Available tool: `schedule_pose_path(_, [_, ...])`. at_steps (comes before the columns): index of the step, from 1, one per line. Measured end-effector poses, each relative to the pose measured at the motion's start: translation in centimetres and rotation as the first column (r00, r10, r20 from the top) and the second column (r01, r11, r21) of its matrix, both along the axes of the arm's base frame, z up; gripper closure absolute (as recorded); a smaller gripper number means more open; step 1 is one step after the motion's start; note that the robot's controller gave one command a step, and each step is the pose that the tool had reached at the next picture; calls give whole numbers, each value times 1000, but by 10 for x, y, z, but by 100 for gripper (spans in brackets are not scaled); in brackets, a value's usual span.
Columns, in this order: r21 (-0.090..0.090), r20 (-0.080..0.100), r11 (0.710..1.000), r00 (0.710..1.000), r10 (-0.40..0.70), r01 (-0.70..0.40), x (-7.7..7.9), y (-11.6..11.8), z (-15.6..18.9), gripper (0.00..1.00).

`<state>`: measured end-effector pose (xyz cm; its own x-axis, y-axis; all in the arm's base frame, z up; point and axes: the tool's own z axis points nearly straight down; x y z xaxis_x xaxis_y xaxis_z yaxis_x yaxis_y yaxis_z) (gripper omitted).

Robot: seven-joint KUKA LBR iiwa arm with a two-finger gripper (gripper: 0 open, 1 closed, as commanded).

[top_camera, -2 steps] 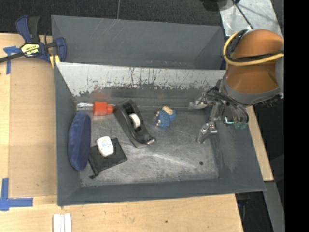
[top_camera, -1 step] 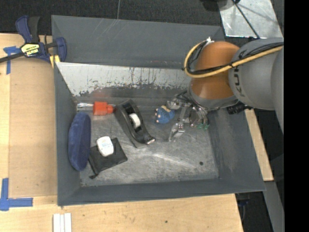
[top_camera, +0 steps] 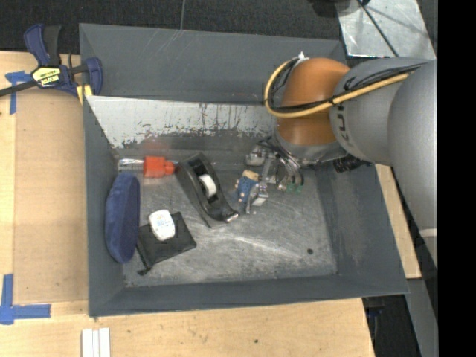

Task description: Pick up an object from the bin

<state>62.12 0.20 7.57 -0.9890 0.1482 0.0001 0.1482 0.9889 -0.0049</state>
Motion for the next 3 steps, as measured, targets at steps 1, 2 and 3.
schedule_pose_path(1, [2,18,1000,1000,0,0,3,0,1,100])
schedule_pose_path(2, [6,12,1000,1000,-2,2,-13,18,122,100])
schedule_pose_path(3, [3,10,972,972,234,-234,-10,14,164,100])
